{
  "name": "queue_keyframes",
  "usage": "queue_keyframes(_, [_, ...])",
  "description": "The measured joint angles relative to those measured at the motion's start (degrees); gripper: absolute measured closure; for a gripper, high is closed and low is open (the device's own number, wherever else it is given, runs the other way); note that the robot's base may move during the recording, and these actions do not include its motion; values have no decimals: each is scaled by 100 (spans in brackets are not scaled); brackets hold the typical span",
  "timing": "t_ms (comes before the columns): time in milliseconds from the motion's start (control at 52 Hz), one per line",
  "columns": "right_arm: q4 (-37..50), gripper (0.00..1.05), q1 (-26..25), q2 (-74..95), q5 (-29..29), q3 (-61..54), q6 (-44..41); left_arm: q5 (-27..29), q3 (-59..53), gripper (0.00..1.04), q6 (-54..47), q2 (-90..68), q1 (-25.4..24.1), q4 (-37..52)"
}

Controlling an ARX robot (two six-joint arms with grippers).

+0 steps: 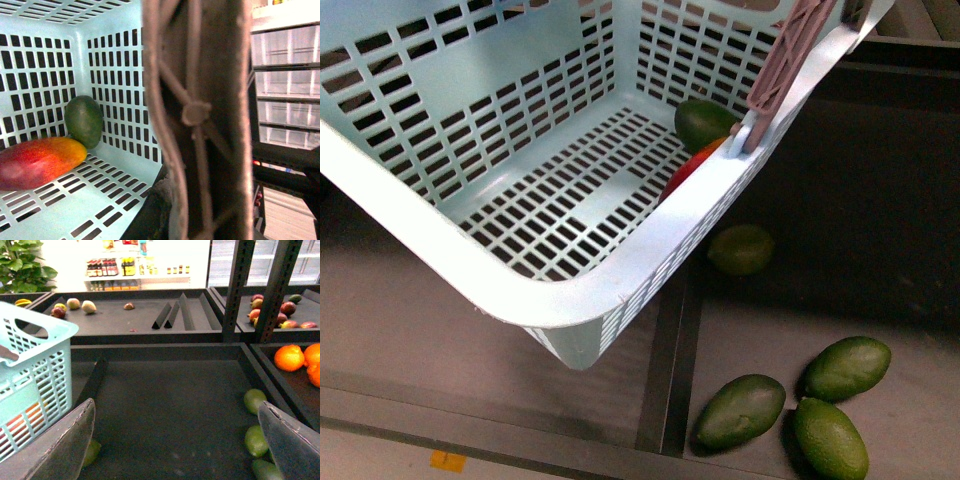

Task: Pick mango and avocado into basket

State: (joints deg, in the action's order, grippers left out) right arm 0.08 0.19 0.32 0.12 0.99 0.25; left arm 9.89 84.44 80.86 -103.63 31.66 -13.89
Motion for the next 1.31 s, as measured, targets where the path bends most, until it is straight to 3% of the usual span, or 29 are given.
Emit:
queue_keyframes(385, [0,9,0,0,-2,0,-2,-52,1519,101,203,-1843,-1228,111])
queue_keyframes(654, [0,9,0,-2,-2,0,-2,-391,2594,101,166,-3095,-1578,321])
queue_keyframes(866, [0,9,0,0,-2,0,-4,-741,2479,101,-120,-3375,-1676,654])
queue_keyframes(1213, [0,9,0,-2,-2,0,-4,-590,1517,100,46,-3069,-1705,1285])
queue_keyframes(1309, [0,9,0,-2,-2,0,-4,-472,1517,85,90,-3047,-1700,1263])
